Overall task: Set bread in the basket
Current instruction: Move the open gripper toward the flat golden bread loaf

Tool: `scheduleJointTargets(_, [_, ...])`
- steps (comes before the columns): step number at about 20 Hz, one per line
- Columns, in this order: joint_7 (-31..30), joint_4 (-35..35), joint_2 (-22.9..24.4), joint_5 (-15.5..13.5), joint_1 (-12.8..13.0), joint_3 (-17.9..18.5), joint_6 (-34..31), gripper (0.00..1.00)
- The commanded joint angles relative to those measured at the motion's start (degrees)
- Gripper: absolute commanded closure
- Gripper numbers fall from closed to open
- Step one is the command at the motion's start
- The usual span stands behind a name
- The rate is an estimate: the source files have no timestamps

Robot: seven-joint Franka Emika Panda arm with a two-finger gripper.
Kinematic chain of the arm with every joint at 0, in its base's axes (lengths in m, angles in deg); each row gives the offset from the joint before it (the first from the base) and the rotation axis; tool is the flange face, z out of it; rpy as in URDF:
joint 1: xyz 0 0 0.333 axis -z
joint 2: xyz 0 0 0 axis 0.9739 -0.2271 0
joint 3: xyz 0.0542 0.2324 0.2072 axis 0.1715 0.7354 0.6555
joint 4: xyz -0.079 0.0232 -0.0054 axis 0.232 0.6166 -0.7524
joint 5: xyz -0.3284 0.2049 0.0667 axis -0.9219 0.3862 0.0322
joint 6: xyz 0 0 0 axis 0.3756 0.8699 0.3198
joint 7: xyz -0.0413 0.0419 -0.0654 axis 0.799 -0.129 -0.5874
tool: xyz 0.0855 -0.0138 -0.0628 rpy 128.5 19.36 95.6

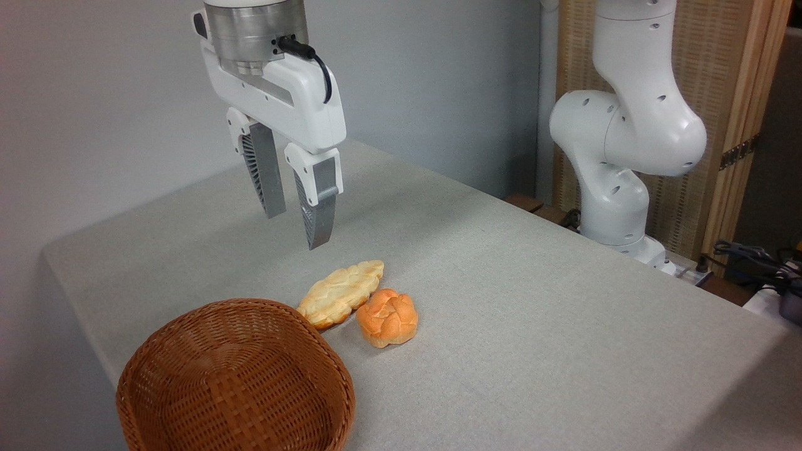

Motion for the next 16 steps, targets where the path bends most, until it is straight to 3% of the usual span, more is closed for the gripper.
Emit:
scheduleJointTargets(1, [0.0,0.4,0.0,0.2,0.1,-0.5,-0.6,0.00])
scheduleJointTargets(10, [-0.1,-0.6,0.1,0.2,0.1,-0.5,-0.5,0.00])
scheduleJointTargets(16, [-0.1,-12.4,6.4,-0.6,0.2,-2.3,7.4,0.00])
